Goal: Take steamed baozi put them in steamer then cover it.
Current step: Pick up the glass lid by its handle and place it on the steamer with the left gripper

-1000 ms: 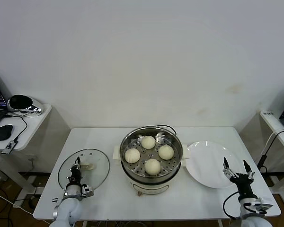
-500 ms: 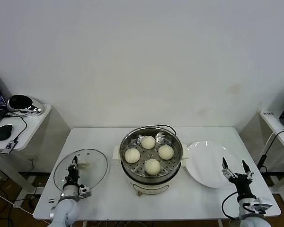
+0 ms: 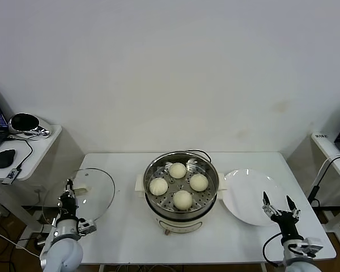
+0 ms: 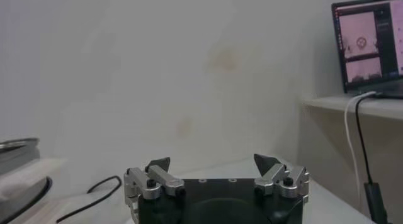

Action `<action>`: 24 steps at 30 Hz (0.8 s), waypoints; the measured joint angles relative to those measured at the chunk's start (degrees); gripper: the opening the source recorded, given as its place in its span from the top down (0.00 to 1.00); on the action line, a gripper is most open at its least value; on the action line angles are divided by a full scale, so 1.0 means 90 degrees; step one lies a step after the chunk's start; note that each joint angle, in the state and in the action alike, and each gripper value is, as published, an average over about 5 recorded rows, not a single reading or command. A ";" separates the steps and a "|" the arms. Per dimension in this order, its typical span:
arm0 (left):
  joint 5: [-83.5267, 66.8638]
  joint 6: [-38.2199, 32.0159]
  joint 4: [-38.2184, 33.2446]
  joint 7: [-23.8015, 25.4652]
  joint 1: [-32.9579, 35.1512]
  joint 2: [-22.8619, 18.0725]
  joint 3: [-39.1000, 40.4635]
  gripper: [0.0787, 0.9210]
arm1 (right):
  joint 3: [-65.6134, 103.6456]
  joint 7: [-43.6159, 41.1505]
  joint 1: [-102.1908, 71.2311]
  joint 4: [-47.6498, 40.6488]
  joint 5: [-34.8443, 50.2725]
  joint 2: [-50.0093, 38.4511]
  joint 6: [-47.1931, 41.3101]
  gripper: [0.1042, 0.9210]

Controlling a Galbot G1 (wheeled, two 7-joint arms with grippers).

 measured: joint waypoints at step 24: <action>0.2439 0.1878 -0.1564 0.1945 -0.1168 -0.1487 0.2169 0.92 | 0.0224 0.0292 0.0009 -0.0049 -0.0630 0.0191 -0.0630 0.12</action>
